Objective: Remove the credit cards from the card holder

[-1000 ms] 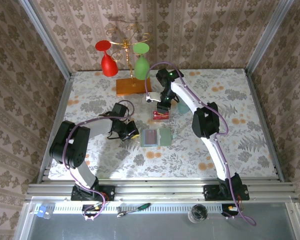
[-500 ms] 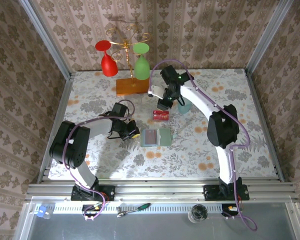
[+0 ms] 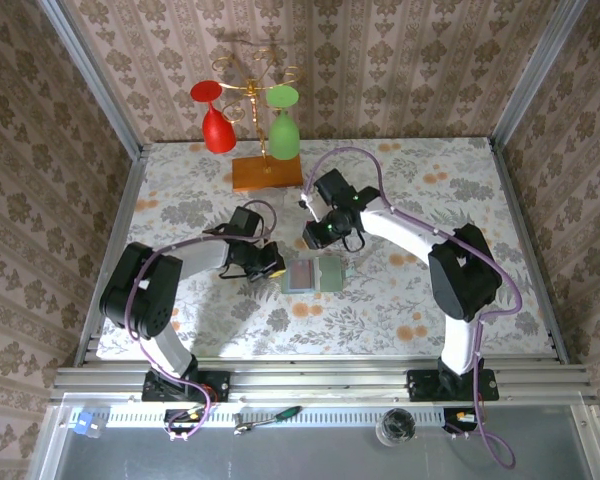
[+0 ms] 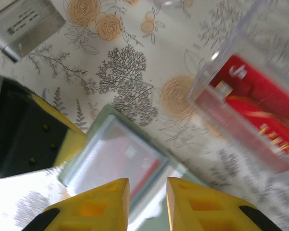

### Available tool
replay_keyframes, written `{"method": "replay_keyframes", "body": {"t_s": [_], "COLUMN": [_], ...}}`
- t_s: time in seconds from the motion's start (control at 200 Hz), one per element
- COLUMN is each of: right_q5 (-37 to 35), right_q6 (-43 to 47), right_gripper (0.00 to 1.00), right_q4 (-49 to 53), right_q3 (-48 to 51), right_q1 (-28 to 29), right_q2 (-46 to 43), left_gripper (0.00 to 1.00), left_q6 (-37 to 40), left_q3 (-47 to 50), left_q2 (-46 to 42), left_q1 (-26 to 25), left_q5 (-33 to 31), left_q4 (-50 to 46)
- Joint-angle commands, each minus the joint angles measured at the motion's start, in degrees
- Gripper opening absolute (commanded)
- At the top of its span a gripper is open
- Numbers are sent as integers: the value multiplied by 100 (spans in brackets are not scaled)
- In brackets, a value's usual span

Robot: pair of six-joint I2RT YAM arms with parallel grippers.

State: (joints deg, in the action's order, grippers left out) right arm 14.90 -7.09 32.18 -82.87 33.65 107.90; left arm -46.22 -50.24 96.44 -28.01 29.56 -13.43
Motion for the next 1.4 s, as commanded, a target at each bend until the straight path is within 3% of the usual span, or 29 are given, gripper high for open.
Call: {"method": "replay_keyframes", "body": {"t_s": [0.0, 0.355, 0.61, 1.025, 1.395], "right_q5": [198, 547, 884, 1375, 1341], "right_q6": [-1642, -2842, -2983, -3302, -3411], "right_gripper": [27, 26, 27, 45, 42], "right_q4": [-466, -1082, -826, -1191, -1162], "right_q3": [429, 1296, 1085, 979, 849], "right_q1": [80, 138, 247, 370, 406], "right_q2": [-317, -525, -145, 213, 515], "left_gripper": [5, 2, 2, 1, 2], "left_q6": [139, 157, 104, 108, 97], "left_q3": [66, 333, 480, 477, 524], "left_q2": [-235, -271, -260, -165, -143], "left_q1": [-72, -161, -170, -143, -82], "left_q5": [15, -238, -240, -293, -267], "left_q4": [-9, -44, 69, -3, 57]}}
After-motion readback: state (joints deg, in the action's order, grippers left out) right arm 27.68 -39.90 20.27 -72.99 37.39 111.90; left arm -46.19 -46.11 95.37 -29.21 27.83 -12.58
